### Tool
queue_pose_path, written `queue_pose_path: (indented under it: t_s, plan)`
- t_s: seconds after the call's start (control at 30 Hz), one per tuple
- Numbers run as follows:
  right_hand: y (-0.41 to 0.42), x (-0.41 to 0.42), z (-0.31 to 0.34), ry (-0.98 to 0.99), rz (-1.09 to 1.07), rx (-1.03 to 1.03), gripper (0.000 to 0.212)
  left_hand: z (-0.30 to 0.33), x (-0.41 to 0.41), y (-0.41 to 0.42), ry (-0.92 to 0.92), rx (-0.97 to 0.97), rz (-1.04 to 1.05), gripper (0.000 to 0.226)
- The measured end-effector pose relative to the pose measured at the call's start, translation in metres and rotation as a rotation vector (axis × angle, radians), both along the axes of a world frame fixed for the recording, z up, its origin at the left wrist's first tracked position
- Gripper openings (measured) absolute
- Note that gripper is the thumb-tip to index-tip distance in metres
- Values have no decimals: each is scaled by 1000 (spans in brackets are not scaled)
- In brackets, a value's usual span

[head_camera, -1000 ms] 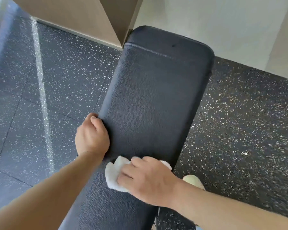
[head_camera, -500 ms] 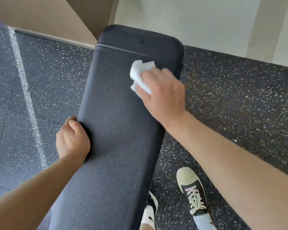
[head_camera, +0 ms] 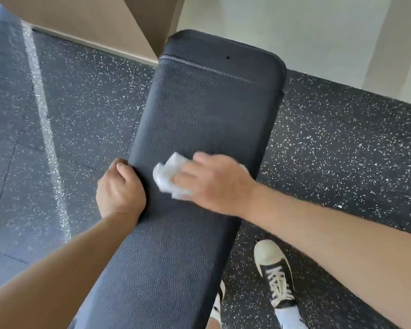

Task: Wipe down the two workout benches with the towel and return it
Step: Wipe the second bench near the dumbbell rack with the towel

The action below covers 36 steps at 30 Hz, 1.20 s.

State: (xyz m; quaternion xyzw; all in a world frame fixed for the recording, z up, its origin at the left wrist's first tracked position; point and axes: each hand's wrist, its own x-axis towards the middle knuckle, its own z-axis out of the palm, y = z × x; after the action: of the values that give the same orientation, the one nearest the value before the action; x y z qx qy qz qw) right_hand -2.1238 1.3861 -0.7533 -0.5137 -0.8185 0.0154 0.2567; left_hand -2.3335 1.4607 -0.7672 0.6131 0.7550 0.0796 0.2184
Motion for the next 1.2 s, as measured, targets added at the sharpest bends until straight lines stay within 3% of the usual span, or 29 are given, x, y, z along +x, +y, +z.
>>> queue_pose_path:
  t_s: [0.13, 0.27, 0.37, 0.47, 0.6, 0.67, 0.77, 0.83, 0.93, 1.03, 1.2]
  plan:
    - [113, 67, 8, 47, -505, -150, 30, -1, -1, -1, 7, -30, -2, 40]
    - [130, 21, 14, 16, -639, -242, 27, 1, -2, -1, -13, -57, 8, 35]
    - [78, -47, 21, 59, -352, -294, 23, 1, -4, 0, -51, -69, 5, 31]
    - [47, -55, 23, 3, -18, -327, 23, 2, -6, 0, -82, -101, 11, 30]
    - [93, -7, 31, -342, 285, -217, 22, 5, -6, 0, -130, -91, 11, 29]
    - [132, 14, 35, -394, 84, -220, 31, 5, -9, 0, -134, -102, 12, 28]
    - [177, 18, 38, -201, -432, -345, 36, 7, -10, 1, -141, -115, 19, 27]
    - [183, -6, 33, -224, -536, -332, 35, 8, -11, 1, -155, -125, 18, 27]
    - [155, -63, 27, -279, -189, -365, 31, 6, -15, 3, -263, -203, 96, 25]
    - [119, -100, 26, -192, 166, -403, 15, 12, -24, 8, -472, -297, 326, 16]
    - [140, -53, 25, -136, 295, -324, 17, 23, 2, 20, -472, -261, 429, 24]
